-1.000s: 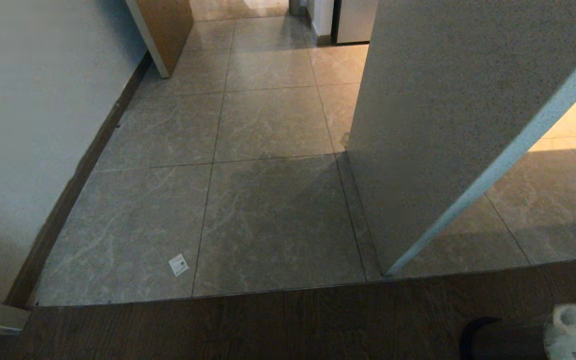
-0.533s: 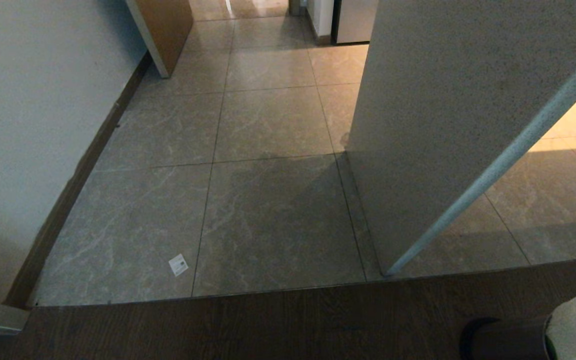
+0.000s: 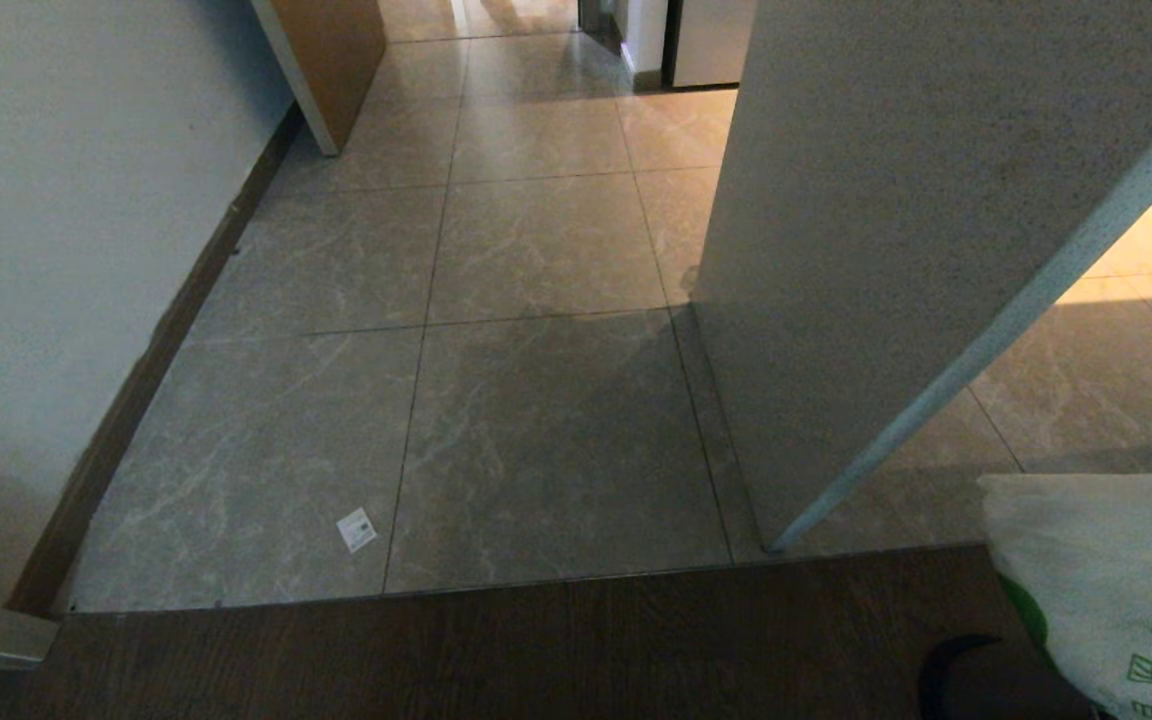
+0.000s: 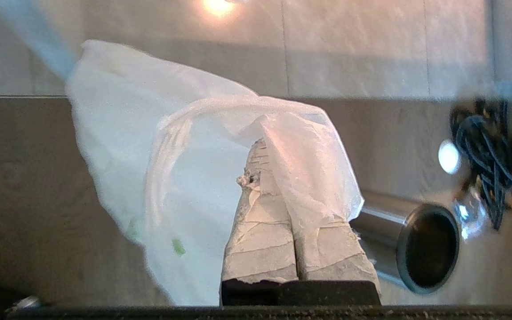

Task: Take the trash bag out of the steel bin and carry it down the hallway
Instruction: Put the trash bag at the door

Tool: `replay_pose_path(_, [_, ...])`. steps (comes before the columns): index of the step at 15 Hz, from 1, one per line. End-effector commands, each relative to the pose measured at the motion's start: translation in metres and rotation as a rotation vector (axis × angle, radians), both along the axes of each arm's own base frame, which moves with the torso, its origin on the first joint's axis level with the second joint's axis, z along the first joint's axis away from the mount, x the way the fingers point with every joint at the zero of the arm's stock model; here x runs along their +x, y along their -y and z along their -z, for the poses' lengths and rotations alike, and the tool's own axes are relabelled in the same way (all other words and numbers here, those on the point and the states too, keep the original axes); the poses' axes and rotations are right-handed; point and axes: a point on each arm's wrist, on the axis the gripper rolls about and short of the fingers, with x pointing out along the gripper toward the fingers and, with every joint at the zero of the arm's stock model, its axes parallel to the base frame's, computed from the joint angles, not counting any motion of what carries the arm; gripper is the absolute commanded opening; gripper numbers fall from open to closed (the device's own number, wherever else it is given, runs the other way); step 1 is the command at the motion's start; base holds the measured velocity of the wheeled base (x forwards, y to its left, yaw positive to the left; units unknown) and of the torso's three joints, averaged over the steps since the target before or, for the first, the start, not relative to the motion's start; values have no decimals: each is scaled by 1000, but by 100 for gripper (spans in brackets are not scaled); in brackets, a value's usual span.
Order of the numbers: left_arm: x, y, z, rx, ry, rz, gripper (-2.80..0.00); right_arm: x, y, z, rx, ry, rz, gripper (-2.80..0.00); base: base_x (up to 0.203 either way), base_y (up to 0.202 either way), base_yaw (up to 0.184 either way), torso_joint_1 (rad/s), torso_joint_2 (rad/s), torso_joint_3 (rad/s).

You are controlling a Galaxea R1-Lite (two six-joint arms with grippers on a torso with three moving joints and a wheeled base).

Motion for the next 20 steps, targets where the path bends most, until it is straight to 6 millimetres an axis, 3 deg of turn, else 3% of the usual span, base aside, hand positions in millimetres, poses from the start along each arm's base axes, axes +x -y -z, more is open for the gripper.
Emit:
replay_pose_path(1, [0,0,0,0,0,-1,-280,-13,-21,-7,7,28,-78,-280,0,0,0,0,0,0])
replay_pose_path(4, [0,0,0,0,0,-1,-280,-21,-40,4,172,66,-184,-280,0,0,0,0,0,0])
replay_pose_path(7, [0,0,0,0,0,-1,-280,-35,-55,50,266,30,-279,-280,0,0,0,0,0,0])
replay_pose_path(10, [0,0,0,0,0,-1,-280,-58,-62,99,210,83,-220,-280,0,0,0,0,0,0])
replay_pose_path(13, [0,0,0,0,0,-1,-280,-78,-64,131,198,155,-175,-280,0,0,0,0,0,0])
replay_pose_path(15, [0,0,0,0,0,-1,-280,-83,-65,143,213,190,-151,-280,0,0,0,0,0,0])
replay_pose_path(18, [0,0,0,0,0,-1,-280,-82,-64,145,275,213,-126,-280,0,0,0,0,0,0])
replay_pose_path(20, [0,0,0,0,0,-1,-280,-82,-64,145,286,207,-212,-280,0,0,0,0,0,0])
